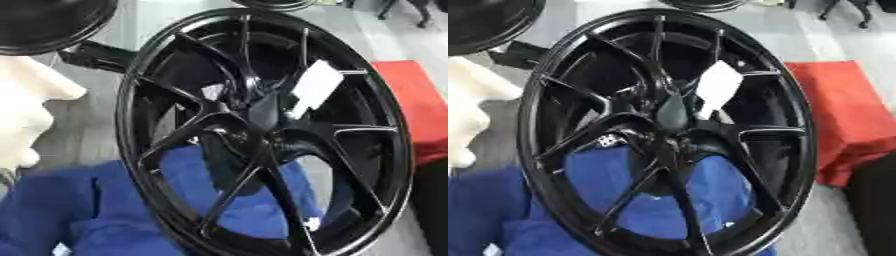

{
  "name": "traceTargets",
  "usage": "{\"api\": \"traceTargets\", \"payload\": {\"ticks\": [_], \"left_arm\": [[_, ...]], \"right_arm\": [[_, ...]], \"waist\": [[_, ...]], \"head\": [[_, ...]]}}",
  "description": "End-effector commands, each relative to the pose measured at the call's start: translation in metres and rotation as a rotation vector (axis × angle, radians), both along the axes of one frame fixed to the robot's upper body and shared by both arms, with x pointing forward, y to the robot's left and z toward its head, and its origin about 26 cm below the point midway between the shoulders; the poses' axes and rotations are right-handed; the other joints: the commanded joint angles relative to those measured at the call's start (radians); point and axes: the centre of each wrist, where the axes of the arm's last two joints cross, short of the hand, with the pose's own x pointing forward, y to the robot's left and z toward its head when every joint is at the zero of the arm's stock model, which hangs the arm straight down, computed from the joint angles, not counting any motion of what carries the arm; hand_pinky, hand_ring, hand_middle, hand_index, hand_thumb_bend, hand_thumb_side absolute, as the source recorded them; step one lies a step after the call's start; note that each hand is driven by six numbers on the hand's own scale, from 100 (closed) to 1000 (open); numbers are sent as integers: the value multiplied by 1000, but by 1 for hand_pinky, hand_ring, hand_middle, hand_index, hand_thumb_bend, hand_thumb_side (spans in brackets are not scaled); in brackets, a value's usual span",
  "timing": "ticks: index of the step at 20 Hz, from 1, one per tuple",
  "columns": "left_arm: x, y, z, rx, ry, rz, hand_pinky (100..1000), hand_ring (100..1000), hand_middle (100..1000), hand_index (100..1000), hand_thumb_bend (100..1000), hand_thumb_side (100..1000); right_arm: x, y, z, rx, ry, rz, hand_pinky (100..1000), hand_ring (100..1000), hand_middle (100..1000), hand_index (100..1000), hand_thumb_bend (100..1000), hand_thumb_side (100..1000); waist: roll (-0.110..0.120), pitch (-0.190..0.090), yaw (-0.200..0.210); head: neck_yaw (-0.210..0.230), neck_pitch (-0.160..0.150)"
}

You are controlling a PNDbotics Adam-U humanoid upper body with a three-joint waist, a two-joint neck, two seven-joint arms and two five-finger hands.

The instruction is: Pull the pin out of the wheel hub.

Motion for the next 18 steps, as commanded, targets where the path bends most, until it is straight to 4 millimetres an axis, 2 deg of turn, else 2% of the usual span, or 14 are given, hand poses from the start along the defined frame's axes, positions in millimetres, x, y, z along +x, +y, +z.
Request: {"api": "traceTargets", "payload": {"ticks": [1,9,11,12,13,14,15,16,17,18], "left_arm": [[-4,2,8,20,-26,7,776,771,703,746,547,594],[-3,2,8,22,-27,7,777,771,703,746,549,594],[-3,2,8,21,-27,7,777,771,703,746,549,594],[-3,2,8,20,-27,7,777,771,703,746,549,594],[-3,2,8,20,-27,6,777,771,703,747,548,595],[-3,2,9,21,-28,5,777,771,703,747,548,595],[-3,1,9,21,-29,4,777,771,703,747,548,595],[-3,1,9,20,-29,3,777,771,703,747,545,582],[-3,1,9,20,-29,2,777,771,703,747,548,594],[-3,1,9,20,-29,1,777,771,703,747,548,594]], "right_arm": [[-11,-4,11,6,-51,-7,865,869,801,859,206,100],[-12,-4,10,-3,-54,-10,866,870,803,853,220,100],[-13,-2,8,-33,-50,-18,869,874,808,858,258,100],[-14,0,7,-55,-49,-20,870,876,806,860,460,100],[-15,3,5,-85,-46,-22,872,879,814,864,303,100],[-17,6,2,-120,-39,-20,873,882,816,869,422,100],[-18,9,-1,-159,-29,-17,875,886,824,873,338,100],[-20,12,-4,-191,-18,-16,876,888,830,878,648,100],[-22,15,-7,-228,-3,-15,878,892,834,883,364,100],[-23,17,-10,-261,10,-13,878,893,836,884,367,100]], "waist": [[3,-30,-1],[1,-30,0],[1,-30,0],[2,-29,1],[2,-29,1],[2,-29,2],[2,-28,3],[2,-28,3],[2,-27,4],[1,-27,5]], "head": [[2,1],[2,2],[1,1],[1,1],[0,2],[-2,1],[-3,0],[-4,-1],[-5,-3],[-6,-4]]}}
